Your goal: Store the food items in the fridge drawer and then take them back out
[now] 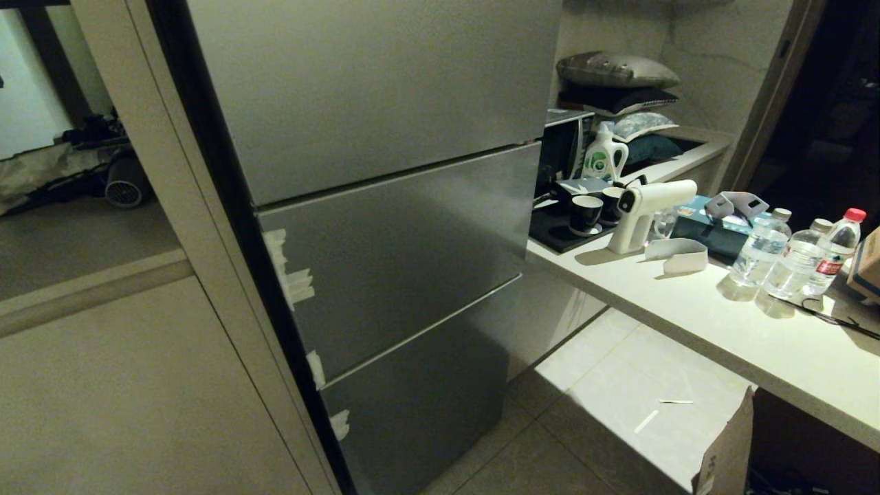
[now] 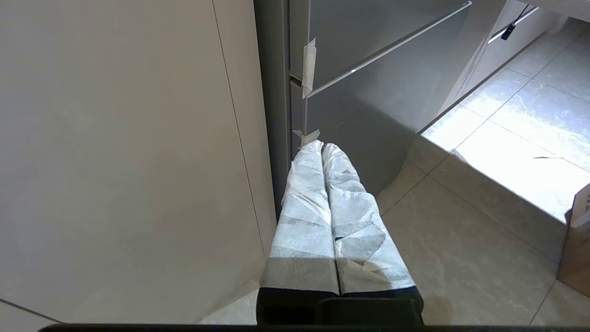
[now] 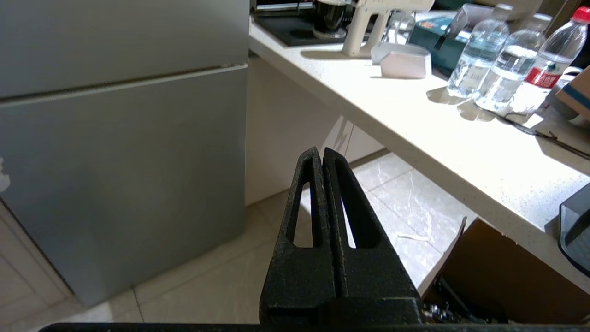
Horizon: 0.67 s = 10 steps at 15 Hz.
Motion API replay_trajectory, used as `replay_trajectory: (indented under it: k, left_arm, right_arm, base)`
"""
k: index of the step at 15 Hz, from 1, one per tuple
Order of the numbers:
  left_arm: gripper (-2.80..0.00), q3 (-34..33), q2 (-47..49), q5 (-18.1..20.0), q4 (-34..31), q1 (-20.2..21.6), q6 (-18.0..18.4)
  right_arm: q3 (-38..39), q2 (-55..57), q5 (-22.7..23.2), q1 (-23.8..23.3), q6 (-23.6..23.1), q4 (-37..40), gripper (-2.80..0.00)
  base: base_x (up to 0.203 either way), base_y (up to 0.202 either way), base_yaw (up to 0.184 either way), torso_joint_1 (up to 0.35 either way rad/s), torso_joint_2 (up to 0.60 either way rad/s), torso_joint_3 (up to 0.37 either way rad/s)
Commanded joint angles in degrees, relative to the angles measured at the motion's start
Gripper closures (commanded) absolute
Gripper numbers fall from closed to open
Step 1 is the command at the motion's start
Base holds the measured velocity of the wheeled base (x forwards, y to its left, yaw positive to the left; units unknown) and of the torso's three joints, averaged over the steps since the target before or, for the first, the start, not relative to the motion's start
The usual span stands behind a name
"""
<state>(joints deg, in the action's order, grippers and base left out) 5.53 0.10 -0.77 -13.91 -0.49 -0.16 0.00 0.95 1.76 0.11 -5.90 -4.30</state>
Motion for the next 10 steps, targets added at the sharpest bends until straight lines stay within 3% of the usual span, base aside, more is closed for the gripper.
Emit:
replay_trajectory:
  k: [1, 10]
  left_arm:
    - [0.00, 0.0, 0.1, 0.0, -0.1, 0.0, 0.0]
    - [0.00, 0.0, 0.1, 0.0, -0.1, 0.0, 0.0]
  right_arm:
    - [1.8, -1.0, 0.1, 0.0, 0.0, -0.2, 0.00]
    - [1.8, -1.0, 0.1, 0.0, 0.0, -0.2, 0.00]
  base:
    - [0.000, 0.000, 0.000, 0.000, 0.00, 0.000]
    - [0.000, 0.000, 0.000, 0.000, 0.00, 0.000]
